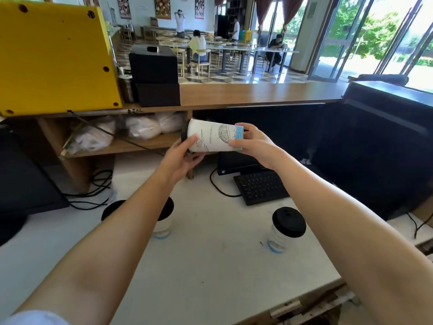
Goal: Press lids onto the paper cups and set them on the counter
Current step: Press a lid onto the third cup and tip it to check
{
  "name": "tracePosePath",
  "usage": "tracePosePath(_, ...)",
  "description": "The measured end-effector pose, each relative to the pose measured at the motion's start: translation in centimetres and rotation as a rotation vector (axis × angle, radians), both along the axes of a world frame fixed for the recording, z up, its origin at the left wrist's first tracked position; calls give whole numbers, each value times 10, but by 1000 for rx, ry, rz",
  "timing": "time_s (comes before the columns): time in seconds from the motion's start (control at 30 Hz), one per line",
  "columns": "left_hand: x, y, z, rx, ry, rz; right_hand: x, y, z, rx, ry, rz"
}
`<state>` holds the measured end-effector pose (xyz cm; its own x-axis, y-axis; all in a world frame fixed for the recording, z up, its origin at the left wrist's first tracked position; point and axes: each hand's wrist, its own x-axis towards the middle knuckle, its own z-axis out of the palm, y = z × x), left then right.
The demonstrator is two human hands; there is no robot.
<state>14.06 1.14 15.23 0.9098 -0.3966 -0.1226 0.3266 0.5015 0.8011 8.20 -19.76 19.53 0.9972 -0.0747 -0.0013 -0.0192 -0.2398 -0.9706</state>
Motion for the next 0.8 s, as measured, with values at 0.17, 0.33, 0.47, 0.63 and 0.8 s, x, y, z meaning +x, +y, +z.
tracePosePath(0.17,11,-6,47,83,-166,35,0,7,9,-312,-17,77)
tracePosePath(0.33,6,-23,92,257,-456,102,10,21,18,-350,-53,52)
tracePosePath(0.47,-4,-36,97,308,-493,155,14,30,18,-243,-112,-42)
tracePosePath(0.63,-20,-50,69,549,-523,253,12,39,6,-176,-184,-75)
tracePosePath(0.8,-34,-51,23,665,-464,339,8,37,-30,-200,-69,29)
